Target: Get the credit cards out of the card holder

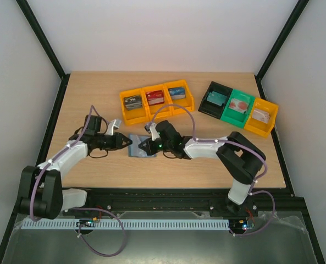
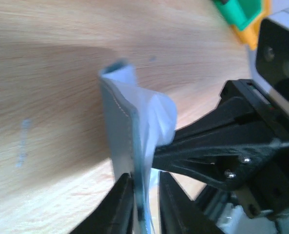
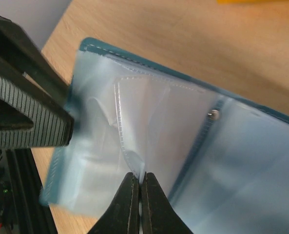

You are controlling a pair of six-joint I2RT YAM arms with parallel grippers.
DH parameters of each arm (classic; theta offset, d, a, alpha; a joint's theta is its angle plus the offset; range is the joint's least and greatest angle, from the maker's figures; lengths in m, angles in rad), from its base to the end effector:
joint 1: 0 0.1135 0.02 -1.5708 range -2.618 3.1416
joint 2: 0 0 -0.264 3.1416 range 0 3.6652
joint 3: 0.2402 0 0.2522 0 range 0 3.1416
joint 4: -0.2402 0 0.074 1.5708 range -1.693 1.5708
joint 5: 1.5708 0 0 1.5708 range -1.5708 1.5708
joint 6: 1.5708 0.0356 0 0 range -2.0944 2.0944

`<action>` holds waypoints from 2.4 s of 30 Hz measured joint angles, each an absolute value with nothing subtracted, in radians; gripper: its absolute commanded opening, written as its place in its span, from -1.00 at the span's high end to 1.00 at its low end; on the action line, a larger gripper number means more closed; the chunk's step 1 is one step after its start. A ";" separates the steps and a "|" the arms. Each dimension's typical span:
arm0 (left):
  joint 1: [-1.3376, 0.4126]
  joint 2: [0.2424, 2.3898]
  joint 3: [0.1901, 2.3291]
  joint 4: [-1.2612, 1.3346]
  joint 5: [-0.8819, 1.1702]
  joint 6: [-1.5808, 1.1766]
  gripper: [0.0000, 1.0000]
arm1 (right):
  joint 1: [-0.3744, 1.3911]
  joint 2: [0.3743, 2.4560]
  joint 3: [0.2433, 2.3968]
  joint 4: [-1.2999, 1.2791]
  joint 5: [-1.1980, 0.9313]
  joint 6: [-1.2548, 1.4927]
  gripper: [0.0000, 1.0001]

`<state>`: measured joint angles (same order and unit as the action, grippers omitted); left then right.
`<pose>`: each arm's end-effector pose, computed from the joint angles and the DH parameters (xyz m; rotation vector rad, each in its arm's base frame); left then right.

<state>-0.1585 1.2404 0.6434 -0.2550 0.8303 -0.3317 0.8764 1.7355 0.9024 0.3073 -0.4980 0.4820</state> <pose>0.2281 -0.0631 0.2014 0.1859 2.3934 -1.2286 0.2195 0.2902 0.1802 -0.7795 2.1856 1.2848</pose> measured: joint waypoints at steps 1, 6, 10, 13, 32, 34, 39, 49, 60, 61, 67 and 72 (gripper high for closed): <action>-0.159 1.258 0.627 -0.233 0.808 -0.336 0.30 | 0.873 1.758 0.899 0.318 -0.517 0.489 0.97; -0.154 1.341 0.566 -0.141 0.704 -0.337 0.26 | 0.820 1.822 0.860 0.391 -0.622 0.535 0.97; -0.151 1.380 0.526 -0.071 0.696 -0.353 0.28 | 0.779 1.849 0.834 0.456 -0.710 0.567 0.97; -0.150 1.392 0.513 -0.033 0.715 -0.374 0.33 | 0.773 1.863 0.834 0.485 -0.757 0.572 0.97; -0.012 1.321 0.530 -0.010 0.791 -0.364 -0.61 | 0.768 1.745 0.820 0.493 -0.961 0.543 0.97; -0.012 1.289 0.543 -0.011 0.875 -0.354 -0.68 | 0.764 1.692 0.822 0.489 -0.974 0.537 0.97; -0.012 1.245 0.545 -0.009 1.035 -0.344 -0.72 | 0.752 1.624 0.835 0.483 -0.987 0.535 0.97; -0.012 1.200 0.556 0.003 1.226 -0.354 -0.51 | 0.745 1.577 0.859 0.468 -0.985 0.535 0.97; -0.041 1.173 0.574 -0.015 1.297 -0.321 0.84 | 0.743 1.549 0.861 0.522 -0.997 0.584 0.97; -0.042 1.172 0.574 -0.018 1.301 -0.319 0.94 | 0.743 1.549 0.861 0.523 -0.997 0.584 0.97; -0.042 1.156 0.587 -0.044 1.291 -0.302 0.95 | 0.737 1.546 0.860 0.532 -0.987 0.595 0.49; -0.041 1.146 0.636 -0.164 1.122 -0.231 0.95 | 0.642 1.515 0.828 0.429 -0.788 0.603 0.10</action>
<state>-0.0410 1.1458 0.6357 -0.1638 1.1221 -0.2306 0.6418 1.5154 0.8284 0.4286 -0.7879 0.6029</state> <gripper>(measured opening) 0.068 0.409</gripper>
